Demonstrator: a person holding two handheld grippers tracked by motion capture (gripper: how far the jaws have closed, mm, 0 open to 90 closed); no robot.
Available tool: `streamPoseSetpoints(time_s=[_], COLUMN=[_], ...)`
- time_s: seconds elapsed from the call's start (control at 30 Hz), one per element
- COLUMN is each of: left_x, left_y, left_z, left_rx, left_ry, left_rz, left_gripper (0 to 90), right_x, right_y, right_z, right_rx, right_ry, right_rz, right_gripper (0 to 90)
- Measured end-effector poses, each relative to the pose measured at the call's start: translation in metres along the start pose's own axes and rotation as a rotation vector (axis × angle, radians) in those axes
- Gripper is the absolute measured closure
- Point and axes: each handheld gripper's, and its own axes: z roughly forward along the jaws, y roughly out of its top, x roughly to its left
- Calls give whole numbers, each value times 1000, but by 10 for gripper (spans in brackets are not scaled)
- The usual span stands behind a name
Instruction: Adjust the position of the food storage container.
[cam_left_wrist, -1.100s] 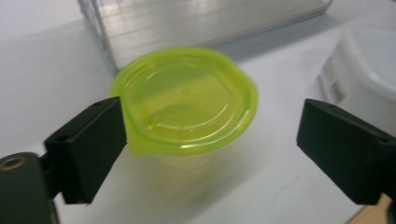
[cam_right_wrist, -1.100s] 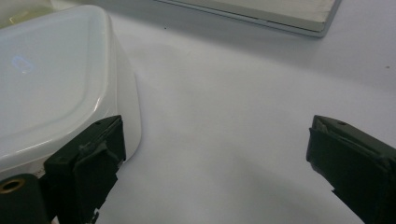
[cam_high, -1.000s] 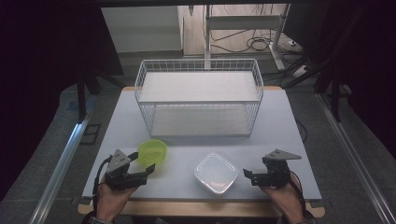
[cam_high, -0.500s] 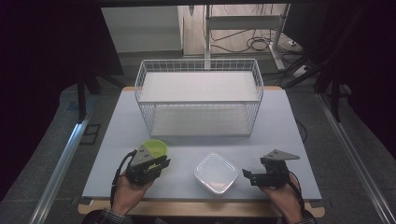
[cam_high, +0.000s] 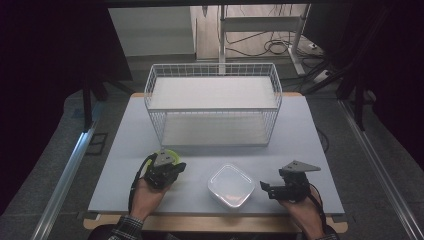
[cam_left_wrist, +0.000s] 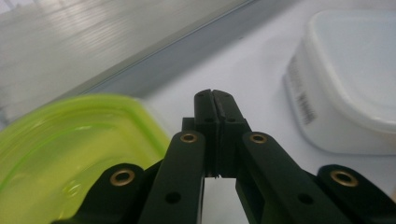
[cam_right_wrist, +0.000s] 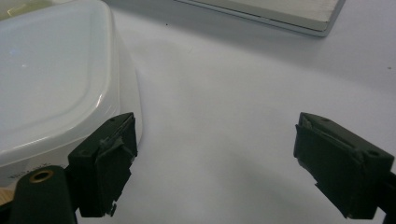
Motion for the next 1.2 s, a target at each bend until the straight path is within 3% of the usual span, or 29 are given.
streamPoseSetpoints(time_s=[0.13, 0.37, 0.97, 1.2], left_x=[7, 15, 43, 52], left_y=[-3, -5, -14, -17], left_z=[1, -1, -14, -18], left_rx=[-7, -15, -3, -4], left_ry=[-2, 13, 106, 123], left_rz=[-41, -66, -98, -112], left_gripper=[895, 896, 896, 896], right_x=[0, 0, 0, 0], right_y=[0, 0, -1, -1], right_z=[1, 1, 1, 1], right_rx=[6, 9, 15, 15], right_ry=[-3, -4, 1, 0], right_rz=[-4, -4, -6, -6], right_gripper=[141, 149, 154, 154])
